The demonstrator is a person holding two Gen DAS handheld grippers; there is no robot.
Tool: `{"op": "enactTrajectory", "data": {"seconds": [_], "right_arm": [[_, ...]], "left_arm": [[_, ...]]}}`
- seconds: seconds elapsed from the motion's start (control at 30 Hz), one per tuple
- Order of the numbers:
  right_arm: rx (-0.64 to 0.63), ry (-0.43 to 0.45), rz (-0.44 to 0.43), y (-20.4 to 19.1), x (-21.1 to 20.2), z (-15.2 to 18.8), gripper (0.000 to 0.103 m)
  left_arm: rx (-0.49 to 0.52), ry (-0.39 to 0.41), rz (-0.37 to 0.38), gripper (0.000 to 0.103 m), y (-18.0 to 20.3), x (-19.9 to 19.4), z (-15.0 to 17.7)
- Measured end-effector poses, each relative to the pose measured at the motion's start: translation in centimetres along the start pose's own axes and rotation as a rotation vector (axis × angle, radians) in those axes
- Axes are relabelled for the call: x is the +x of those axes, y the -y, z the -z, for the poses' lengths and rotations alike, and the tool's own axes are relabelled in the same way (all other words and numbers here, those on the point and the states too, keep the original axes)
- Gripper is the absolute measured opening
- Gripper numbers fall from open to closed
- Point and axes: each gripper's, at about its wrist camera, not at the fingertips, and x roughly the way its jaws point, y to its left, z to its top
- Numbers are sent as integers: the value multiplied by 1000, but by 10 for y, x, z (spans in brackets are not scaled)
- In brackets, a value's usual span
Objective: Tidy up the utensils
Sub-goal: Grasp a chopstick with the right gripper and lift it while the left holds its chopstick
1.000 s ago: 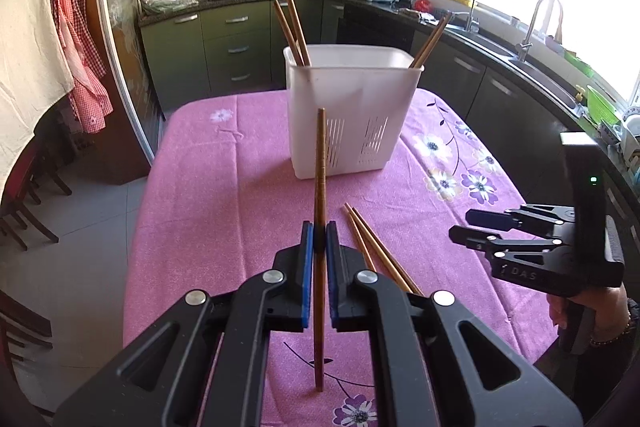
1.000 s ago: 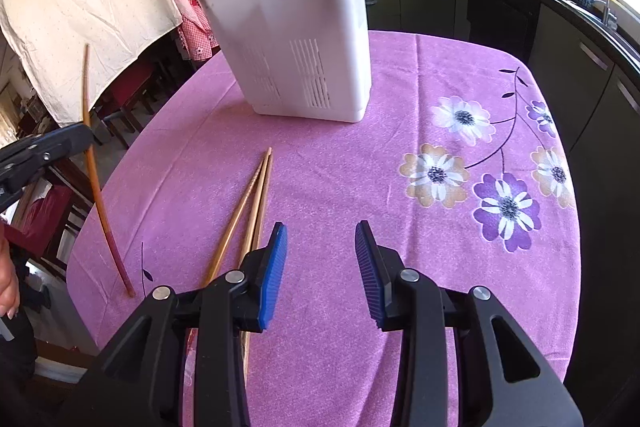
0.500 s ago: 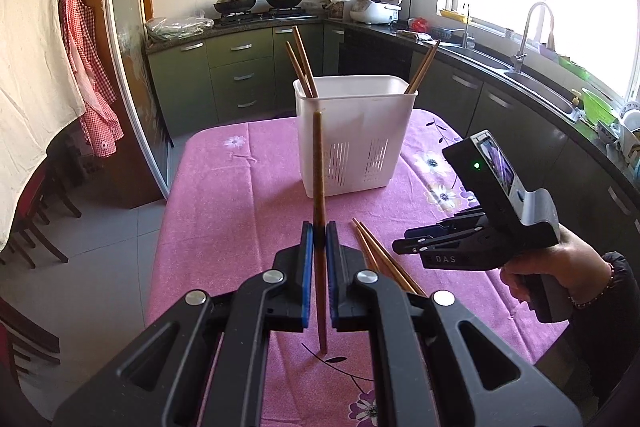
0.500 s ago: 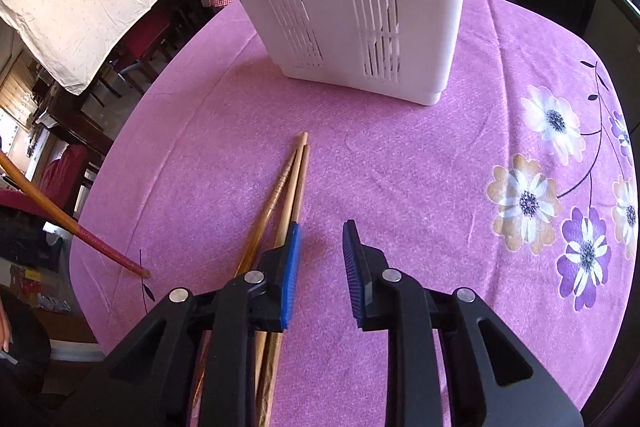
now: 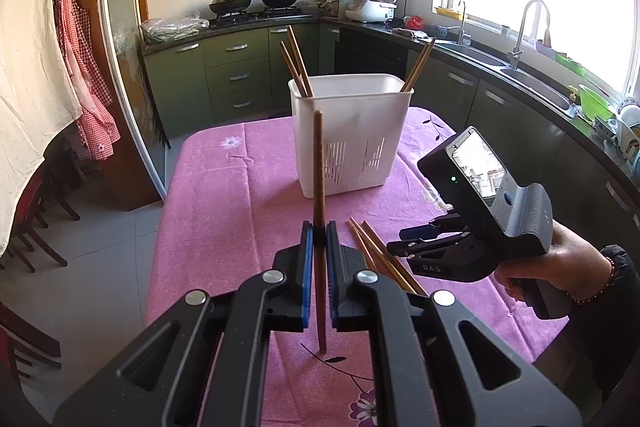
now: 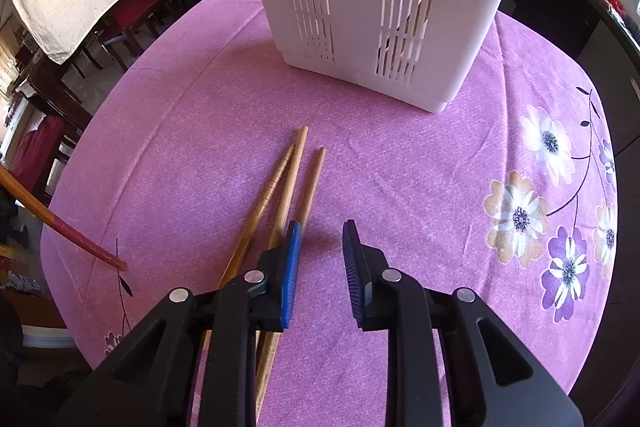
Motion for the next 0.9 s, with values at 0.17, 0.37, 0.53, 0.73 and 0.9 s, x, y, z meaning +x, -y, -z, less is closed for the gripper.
{"op": "enactTrajectory", "data": {"seconds": [0.17, 0.37, 0.53, 0.73, 0.9], "right_arm": [[-57, -12, 48, -11, 6, -2, 21], [-57, -9, 68, -16, 9, -5, 22], [-29, 11, 49, -6, 6, 1, 7], [27, 177, 23, 9, -49, 17, 6], [67, 369, -11, 15, -117, 42, 6]], "left_arm": [[0, -2, -4, 6, 0, 0, 0], [9, -3, -3, 6, 2, 1, 0], [15, -9, 4, 6, 4, 1, 0], [16, -13, 2, 6, 3, 2, -1], [22, -15, -8, 7, 3, 2, 0]]}}
